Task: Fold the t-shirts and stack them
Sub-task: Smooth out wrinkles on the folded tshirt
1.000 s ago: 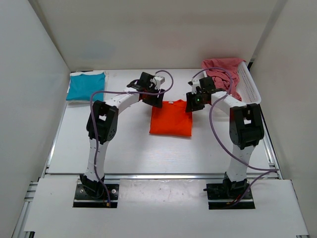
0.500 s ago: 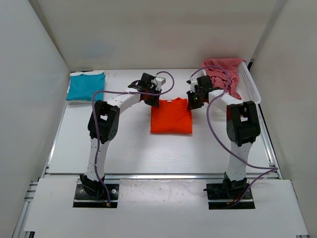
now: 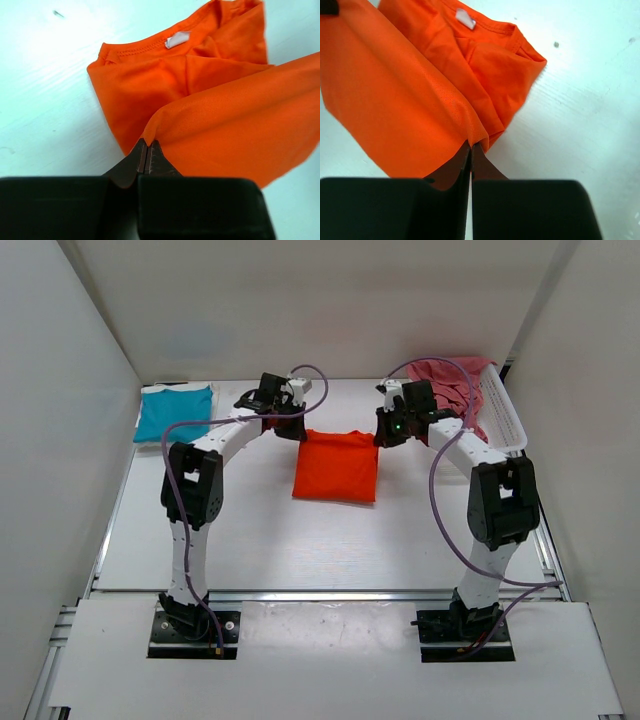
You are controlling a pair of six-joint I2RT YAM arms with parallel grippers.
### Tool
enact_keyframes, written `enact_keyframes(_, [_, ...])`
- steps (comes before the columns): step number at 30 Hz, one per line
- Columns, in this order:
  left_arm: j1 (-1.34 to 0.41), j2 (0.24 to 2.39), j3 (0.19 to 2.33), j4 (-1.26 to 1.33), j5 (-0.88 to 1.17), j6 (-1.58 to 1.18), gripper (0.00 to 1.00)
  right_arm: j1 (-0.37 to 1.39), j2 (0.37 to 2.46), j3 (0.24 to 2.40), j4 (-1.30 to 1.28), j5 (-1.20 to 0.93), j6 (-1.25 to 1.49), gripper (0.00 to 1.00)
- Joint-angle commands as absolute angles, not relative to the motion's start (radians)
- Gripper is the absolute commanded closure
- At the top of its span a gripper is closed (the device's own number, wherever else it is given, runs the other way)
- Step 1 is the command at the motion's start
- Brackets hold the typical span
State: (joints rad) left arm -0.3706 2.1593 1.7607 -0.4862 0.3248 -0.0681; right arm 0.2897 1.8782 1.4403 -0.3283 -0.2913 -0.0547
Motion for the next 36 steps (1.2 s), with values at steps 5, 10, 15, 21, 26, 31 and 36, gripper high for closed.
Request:
enact_keyframes(5, [-0.345,2.075,1.782,-0.459,0.304,-0.091,1.0,0.284,1.948,1.537,-0.272,-0.341,-0.017,1.0])
enact_keyframes(10, [-0.359,2.121,1.825,-0.448,0.195,-0.08,1.0,0.275,2.052,1.606,-0.248,-0.285,0.0,1.0])
enact_keyframes(15, [-0.362,2.172,1.835,-0.439,0.138,-0.077,0.98,0.275,2.128,1.666,-0.232,-0.215,-0.044,0.94])
enact_keyframes(21, [-0.37,2.189,1.862,-0.436,-0.026,-0.06,0.38,0.291,2.134,1.706,-0.206,-0.089,-0.084,0.66])
enact_keyframes(26, [-0.338,2.158,1.867,-0.451,-0.129,-0.063,0.26,0.295,2.077,1.706,-0.196,-0.063,-0.089,0.68])
enact_keyframes(31, [-0.321,2.079,1.78,-0.491,0.113,-0.067,0.17,0.284,1.976,1.642,-0.247,-0.188,-0.043,0.76])
enact_keyframes(36, [-0.334,2.036,1.635,-0.494,0.293,-0.095,0.01,0.278,1.913,1.491,-0.269,-0.313,0.04,0.66])
